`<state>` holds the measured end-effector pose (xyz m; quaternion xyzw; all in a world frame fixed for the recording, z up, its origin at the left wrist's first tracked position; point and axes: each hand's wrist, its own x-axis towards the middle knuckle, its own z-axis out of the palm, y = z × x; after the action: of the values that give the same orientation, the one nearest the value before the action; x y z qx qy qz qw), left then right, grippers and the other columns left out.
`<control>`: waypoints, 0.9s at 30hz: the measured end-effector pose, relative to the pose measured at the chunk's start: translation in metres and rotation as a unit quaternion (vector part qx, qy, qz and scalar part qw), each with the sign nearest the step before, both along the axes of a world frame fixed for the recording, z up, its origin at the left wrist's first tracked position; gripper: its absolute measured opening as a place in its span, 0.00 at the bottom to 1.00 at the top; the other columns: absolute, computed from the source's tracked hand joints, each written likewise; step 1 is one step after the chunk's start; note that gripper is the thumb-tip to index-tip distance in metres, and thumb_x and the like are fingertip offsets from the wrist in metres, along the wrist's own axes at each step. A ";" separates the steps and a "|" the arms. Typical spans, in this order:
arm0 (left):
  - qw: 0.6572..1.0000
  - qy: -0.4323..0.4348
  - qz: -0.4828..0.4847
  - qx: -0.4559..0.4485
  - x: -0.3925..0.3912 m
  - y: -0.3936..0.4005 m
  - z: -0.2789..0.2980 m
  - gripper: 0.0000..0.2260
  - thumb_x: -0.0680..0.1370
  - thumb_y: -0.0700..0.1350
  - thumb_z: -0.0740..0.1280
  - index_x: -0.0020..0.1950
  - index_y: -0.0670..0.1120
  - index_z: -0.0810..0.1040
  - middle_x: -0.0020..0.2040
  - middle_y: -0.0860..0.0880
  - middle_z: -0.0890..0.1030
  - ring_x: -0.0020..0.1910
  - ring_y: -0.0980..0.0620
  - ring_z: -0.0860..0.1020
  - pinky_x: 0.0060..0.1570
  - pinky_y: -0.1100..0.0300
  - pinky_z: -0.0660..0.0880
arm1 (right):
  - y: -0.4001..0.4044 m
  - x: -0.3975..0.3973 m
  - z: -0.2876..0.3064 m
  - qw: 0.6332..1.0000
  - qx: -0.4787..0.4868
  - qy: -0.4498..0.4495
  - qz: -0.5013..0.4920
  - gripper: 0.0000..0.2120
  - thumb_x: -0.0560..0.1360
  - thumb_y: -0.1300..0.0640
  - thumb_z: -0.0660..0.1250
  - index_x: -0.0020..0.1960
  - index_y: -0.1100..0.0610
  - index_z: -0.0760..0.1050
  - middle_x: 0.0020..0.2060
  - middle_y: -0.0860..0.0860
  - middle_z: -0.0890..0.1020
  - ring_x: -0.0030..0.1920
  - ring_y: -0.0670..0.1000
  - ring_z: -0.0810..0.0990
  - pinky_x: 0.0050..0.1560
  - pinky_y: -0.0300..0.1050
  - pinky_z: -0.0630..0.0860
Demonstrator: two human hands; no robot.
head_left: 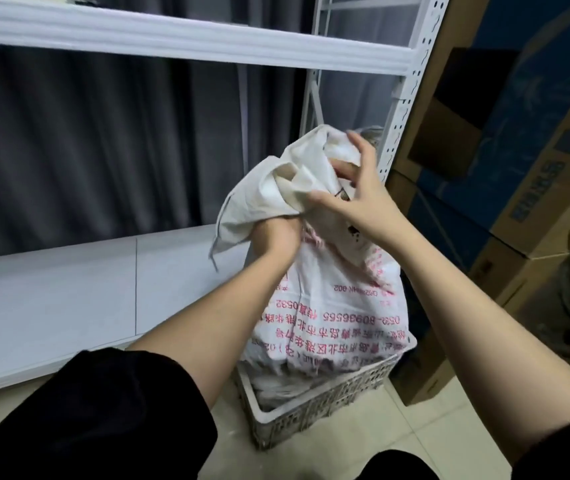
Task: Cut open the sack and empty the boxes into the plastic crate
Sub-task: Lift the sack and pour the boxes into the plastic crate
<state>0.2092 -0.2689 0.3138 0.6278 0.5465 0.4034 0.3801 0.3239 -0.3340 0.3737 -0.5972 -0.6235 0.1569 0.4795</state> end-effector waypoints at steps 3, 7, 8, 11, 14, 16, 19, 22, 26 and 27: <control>0.993 -0.105 0.035 -0.036 0.000 0.000 0.016 0.12 0.79 0.46 0.60 0.58 0.44 0.77 0.58 0.42 0.80 0.58 0.39 0.76 0.54 0.54 0.71 | -0.009 0.022 -0.030 0.985 -0.091 -0.089 -0.116 0.54 0.63 0.39 0.75 0.77 0.51 0.46 0.74 0.50 0.61 0.71 0.48 0.62 0.70 0.42 0.60; 0.981 -0.184 0.008 -0.061 0.014 -0.005 0.017 0.08 0.68 0.49 0.59 0.43 0.48 0.73 0.51 0.36 0.81 0.51 0.33 0.79 0.53 0.40 0.77 | -0.008 0.027 -0.066 0.946 -0.236 -0.175 -0.140 0.56 0.58 0.34 0.74 0.76 0.51 0.49 0.75 0.51 0.57 0.74 0.54 0.58 0.72 0.58 0.60; 0.979 -0.196 0.003 -0.062 0.018 -0.007 0.016 0.08 0.68 0.48 0.59 0.42 0.48 0.73 0.52 0.35 0.81 0.51 0.34 0.79 0.53 0.40 0.77 | -0.005 0.024 -0.071 0.953 -0.209 -0.153 -0.155 0.51 0.60 0.35 0.74 0.74 0.52 0.53 0.73 0.52 0.63 0.72 0.55 0.62 0.70 0.58 0.62; 0.973 -0.219 -0.027 -0.070 0.019 -0.019 0.015 0.03 0.74 0.40 0.62 0.42 0.47 0.74 0.45 0.40 0.81 0.43 0.42 0.79 0.46 0.50 0.77 | 0.004 0.016 -0.079 0.959 -0.081 -0.097 -0.252 0.19 0.70 0.48 0.68 0.57 0.51 0.68 0.52 0.53 0.80 0.53 0.60 0.77 0.55 0.56 0.71; 0.984 -0.135 -0.097 -0.066 0.015 -0.018 0.000 0.09 0.73 0.46 0.69 0.48 0.43 0.75 0.47 0.42 0.77 0.44 0.47 0.76 0.49 0.51 0.74 | 0.009 0.011 -0.077 0.944 -0.040 -0.045 -0.325 0.08 0.73 0.61 0.60 0.52 0.54 0.69 0.39 0.52 0.77 0.44 0.60 0.76 0.43 0.51 0.70; 0.999 -0.008 -0.044 -0.025 0.006 -0.015 -0.013 0.24 0.70 0.56 0.71 0.60 0.46 0.71 0.60 0.46 0.71 0.60 0.49 0.72 0.62 0.51 0.68 | 0.013 0.013 -0.074 0.931 -0.016 0.027 -0.365 0.07 0.74 0.63 0.57 0.49 0.54 0.66 0.35 0.50 0.73 0.41 0.59 0.74 0.38 0.49 0.68; 0.994 -0.019 0.102 0.036 -0.014 -0.014 -0.015 0.34 0.66 0.58 0.74 0.65 0.46 0.64 0.66 0.47 0.64 0.68 0.45 0.65 0.67 0.48 0.63 | 0.017 0.014 -0.071 0.922 0.026 0.113 -0.369 0.09 0.73 0.66 0.56 0.48 0.54 0.64 0.36 0.50 0.73 0.39 0.55 0.72 0.33 0.46 0.64; 0.987 0.135 0.036 0.080 -0.033 0.013 -0.017 0.57 0.61 0.64 0.76 0.78 0.52 0.44 0.78 0.43 0.48 0.77 0.42 0.51 0.73 0.43 0.52 | 0.014 0.013 -0.065 0.930 0.114 0.162 -0.309 0.10 0.70 0.71 0.56 0.45 0.57 0.65 0.35 0.46 0.70 0.36 0.43 0.67 0.32 0.33 0.63; 0.966 0.239 -0.088 0.051 -0.051 0.043 -0.005 0.60 0.57 0.68 0.76 0.76 0.62 0.38 0.78 0.45 0.37 0.78 0.40 0.41 0.74 0.37 0.47 | 0.006 0.018 -0.054 0.933 0.162 0.222 -0.233 0.08 0.68 0.69 0.59 0.42 0.57 0.66 0.37 0.46 0.69 0.34 0.37 0.66 0.37 0.32 0.65; 0.964 0.227 -0.126 0.050 -0.046 0.045 -0.006 0.60 0.57 0.68 0.76 0.77 0.62 0.40 0.78 0.46 0.37 0.78 0.40 0.41 0.74 0.38 0.48 | 0.006 0.017 -0.052 0.930 0.155 0.252 -0.216 0.07 0.68 0.66 0.59 0.40 0.55 0.67 0.37 0.47 0.70 0.37 0.40 0.68 0.40 0.36 0.66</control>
<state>0.1630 -0.2234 0.3081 0.7849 0.5141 0.2258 0.2620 0.3405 -0.3279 0.3214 -0.5764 -0.3546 0.0960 0.7299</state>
